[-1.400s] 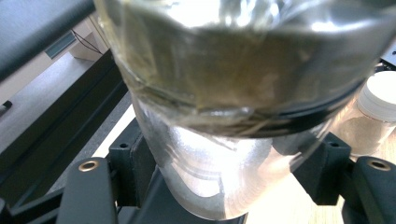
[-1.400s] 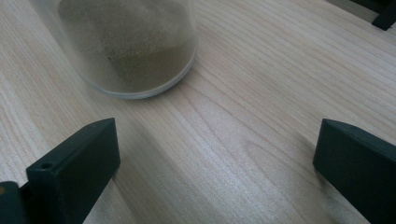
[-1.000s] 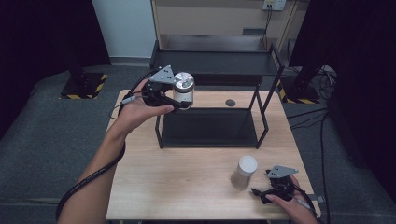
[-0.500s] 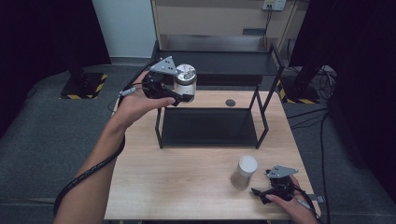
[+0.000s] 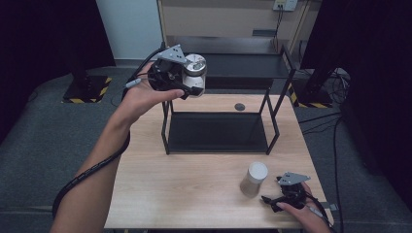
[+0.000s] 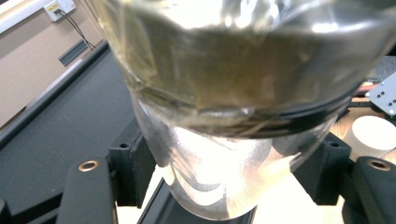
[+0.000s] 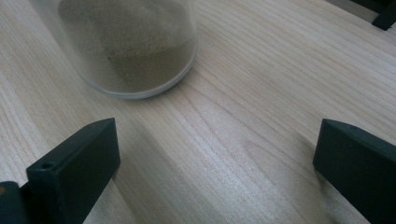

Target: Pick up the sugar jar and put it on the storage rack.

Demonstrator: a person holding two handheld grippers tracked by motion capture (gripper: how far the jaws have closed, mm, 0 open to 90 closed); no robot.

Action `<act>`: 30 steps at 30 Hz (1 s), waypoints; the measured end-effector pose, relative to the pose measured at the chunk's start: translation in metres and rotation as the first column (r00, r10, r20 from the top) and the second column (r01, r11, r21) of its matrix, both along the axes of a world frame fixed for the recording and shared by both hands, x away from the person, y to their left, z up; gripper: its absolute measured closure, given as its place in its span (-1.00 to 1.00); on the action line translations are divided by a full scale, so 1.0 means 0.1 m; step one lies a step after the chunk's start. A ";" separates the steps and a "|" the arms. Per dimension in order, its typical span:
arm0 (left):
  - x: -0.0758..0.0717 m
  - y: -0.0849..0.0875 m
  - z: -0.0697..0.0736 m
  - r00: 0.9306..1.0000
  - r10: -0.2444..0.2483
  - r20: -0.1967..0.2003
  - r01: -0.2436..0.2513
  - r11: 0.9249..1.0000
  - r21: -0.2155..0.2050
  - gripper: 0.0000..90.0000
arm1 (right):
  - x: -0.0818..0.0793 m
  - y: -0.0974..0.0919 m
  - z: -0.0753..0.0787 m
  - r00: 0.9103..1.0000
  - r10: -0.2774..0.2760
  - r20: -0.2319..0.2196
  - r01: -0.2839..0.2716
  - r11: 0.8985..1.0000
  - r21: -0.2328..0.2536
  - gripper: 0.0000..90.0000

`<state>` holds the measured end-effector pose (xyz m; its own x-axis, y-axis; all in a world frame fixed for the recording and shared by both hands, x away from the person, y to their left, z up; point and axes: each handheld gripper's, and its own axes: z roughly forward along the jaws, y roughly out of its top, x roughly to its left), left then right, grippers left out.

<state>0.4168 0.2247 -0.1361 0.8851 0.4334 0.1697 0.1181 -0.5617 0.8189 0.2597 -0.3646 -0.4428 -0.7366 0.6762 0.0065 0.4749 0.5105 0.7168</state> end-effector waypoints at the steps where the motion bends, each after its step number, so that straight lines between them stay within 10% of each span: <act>1: 0.00 -0.01 0.01 1.000 0.011 -0.001 -0.011 1.000 -0.002 -0.33 | 0.00 0.00 0.00 1.000 0.000 0.000 0.000 1.000 0.000 -0.98; 30: 0.22 -0.33 0.12 0.974 0.227 -0.008 -0.227 0.973 -0.025 -0.32 | 0.00 0.00 0.00 1.000 0.001 0.000 -0.001 1.000 0.000 -0.98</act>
